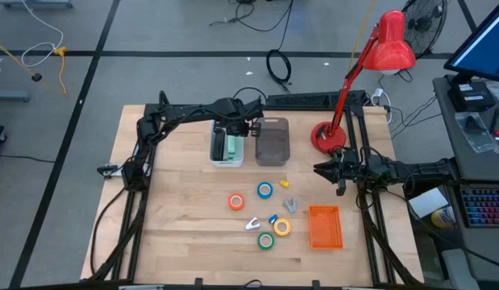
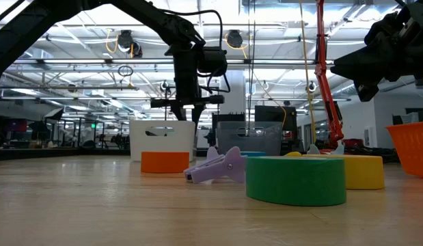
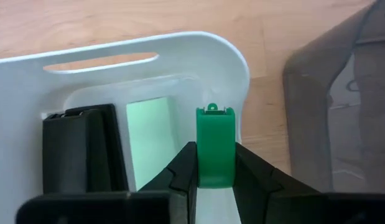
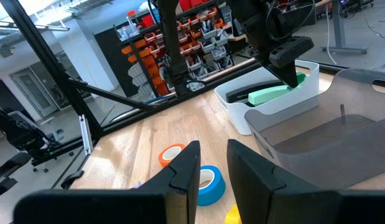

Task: Pick and place Stapler, Stapler remover, tape
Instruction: Put the green stapler into the white bin

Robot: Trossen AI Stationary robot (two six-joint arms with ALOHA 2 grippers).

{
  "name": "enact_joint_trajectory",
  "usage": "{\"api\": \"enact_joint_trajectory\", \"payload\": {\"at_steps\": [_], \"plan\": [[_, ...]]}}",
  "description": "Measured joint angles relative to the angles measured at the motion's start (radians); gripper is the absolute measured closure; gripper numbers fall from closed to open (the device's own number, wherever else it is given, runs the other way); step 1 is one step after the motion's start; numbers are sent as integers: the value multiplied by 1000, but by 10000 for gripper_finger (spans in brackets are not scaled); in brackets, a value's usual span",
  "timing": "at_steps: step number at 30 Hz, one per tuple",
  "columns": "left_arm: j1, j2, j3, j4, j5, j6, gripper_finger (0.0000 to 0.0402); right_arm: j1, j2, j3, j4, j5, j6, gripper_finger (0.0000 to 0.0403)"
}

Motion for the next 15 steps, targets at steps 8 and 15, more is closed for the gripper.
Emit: {"api": "enact_joint_trajectory", "payload": {"at_steps": [8, 15], "plan": [[1, -1, -82, 27, 23, -63, 310, 0, 0, 0, 0, 0, 0, 330], [0, -1, -110, 82, 41, -65, 323, 0, 0, 0, 0, 0, 0, 330]]}}
